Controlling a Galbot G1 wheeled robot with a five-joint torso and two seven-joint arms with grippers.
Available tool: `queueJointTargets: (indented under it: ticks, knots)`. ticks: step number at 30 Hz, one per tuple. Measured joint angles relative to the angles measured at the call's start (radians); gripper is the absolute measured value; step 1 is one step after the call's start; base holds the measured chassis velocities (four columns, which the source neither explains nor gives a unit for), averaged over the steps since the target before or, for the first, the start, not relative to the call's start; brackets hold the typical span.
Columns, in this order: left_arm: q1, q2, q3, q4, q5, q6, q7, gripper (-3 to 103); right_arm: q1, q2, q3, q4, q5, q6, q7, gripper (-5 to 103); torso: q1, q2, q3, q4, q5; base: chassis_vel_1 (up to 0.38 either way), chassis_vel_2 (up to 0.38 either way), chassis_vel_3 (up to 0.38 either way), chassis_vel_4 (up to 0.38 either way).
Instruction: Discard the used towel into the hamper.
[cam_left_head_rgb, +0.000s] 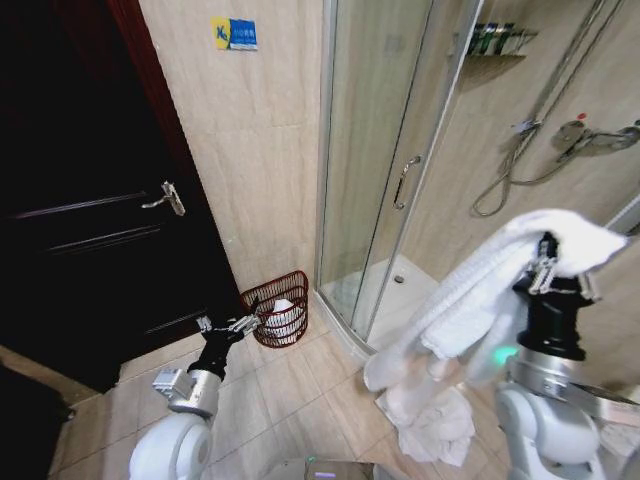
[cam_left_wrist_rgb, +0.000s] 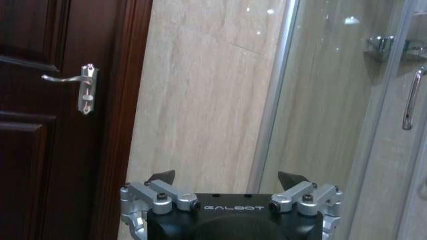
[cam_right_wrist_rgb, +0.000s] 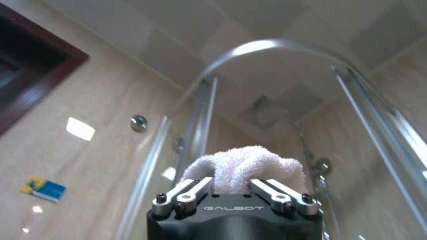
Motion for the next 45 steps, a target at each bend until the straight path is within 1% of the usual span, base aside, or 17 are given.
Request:
queueJointTargets:
  ticks: [2,3,6,13,22,30,37,41,44,45]
  knots:
    - [0.0,0.0,0.0,0.0,0.0,0.0,0.0,100,0.027,-0.047,0.006,0.002,0.023,-0.022,0.001,7,0.0,0.0,0.0,0.0,0.0003,0.0,0.0,0.0,0.0]
    - [0.0,0.0,0.0,0.0,0.0,0.0,0.0,100,0.027,-0.047,0.006,0.002,0.023,-0.022,0.001,7,0.0,0.0,0.0,0.0,0.0003,0.0,0.0,0.0,0.0]
    - [0.0,0.0,0.0,0.0,0.0,0.0,0.0,100,0.058,-0.091,0.015,0.001,0.045,-0.051,0.005,7,0.0,0.0,0.0,0.0,0.0001,0.0,0.0,0.0,0.0]
    - [0.0,0.0,0.0,0.0,0.0,0.0,0.0,100,0.064,-0.097,0.006,0.014,0.053,-0.075,0.007,7,0.0,0.0,0.0,0.0,0.0002,0.0,0.0,0.0,0.0]
    - [0.0,0.0,0.0,0.0,0.0,0.0,0.0,100,0.06,-0.097,0.003,0.033,0.052,-0.081,0.004,7,0.0,0.0,0.0,-0.0001,0.0004,0.026,0.024,-0.036,-0.043]
    - [0.0,0.0,0.0,0.0,0.0,0.0,0.0,100,0.056,-0.096,0.004,0.051,0.053,-0.091,0.004,7,0.0,0.0,0.0,0.0002,-0.0005,0.118,0.118,-0.116,-0.105]
    - [0.0,0.0,0.0,0.0,0.0,0.0,0.0,100,0.054,-0.102,-0.005,0.061,0.069,-0.087,-0.002,7,0.0,0.0,0.0,0.0,0.0002,0.047,0.065,-0.05,-0.054]
    - [0.0,0.0,0.0,0.0,0.0,0.0,0.0,100,0.077,-0.126,-0.006,0.057,0.102,-0.081,-0.021,7,0.0,0.0,0.0,-0.0002,0.0006,0.0,0.0,0.0,0.0]
    - [0.0,0.0,0.0,0.0,0.0,0.0,0.0,100,0.126,-0.166,-0.002,0.041,0.148,-0.083,-0.033,7,0.0,0.0,0.0,-0.0001,0.0004,0.0,0.0,0.0,0.0]
    - [0.0,0.0,0.0,0.0,0.0,0.0,0.0,100,0.126,-0.166,-0.002,0.041,0.148,-0.083,-0.033,7,0.0,0.0,0.0,-0.0001,0.0004,0.0,0.0,0.0,0.0]
